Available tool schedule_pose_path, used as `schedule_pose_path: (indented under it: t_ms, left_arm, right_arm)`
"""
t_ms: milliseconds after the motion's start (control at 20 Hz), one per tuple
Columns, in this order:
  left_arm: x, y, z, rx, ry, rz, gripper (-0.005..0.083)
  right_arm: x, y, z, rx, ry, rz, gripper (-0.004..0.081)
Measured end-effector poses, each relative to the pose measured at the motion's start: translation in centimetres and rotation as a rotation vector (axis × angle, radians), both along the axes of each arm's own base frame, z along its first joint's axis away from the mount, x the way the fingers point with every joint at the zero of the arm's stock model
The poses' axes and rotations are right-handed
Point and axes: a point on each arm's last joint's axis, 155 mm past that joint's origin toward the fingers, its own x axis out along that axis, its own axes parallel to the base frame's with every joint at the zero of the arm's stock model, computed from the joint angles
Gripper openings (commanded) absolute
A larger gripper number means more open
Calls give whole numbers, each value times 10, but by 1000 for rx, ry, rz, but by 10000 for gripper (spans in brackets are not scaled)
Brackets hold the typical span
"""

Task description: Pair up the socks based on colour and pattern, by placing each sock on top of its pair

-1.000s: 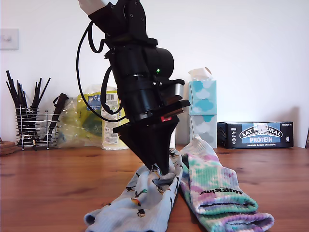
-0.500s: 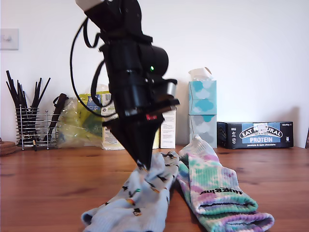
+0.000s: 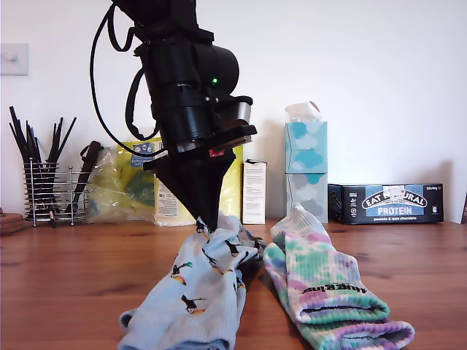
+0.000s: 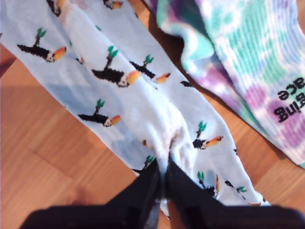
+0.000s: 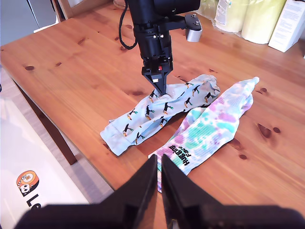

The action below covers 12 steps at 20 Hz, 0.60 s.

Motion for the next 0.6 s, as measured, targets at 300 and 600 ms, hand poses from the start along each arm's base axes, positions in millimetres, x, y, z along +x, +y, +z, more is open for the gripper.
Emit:
schedule_pose_path:
  t_ms: [300,600]
  left_arm:
    - [14,16,-2,84,-71,24,390]
    - [7,32,-5,156,-47,27,9]
  right_arm:
    - [0,0,0,0,0,0,-13]
    - [1,1,3,10,-10,0,-13]
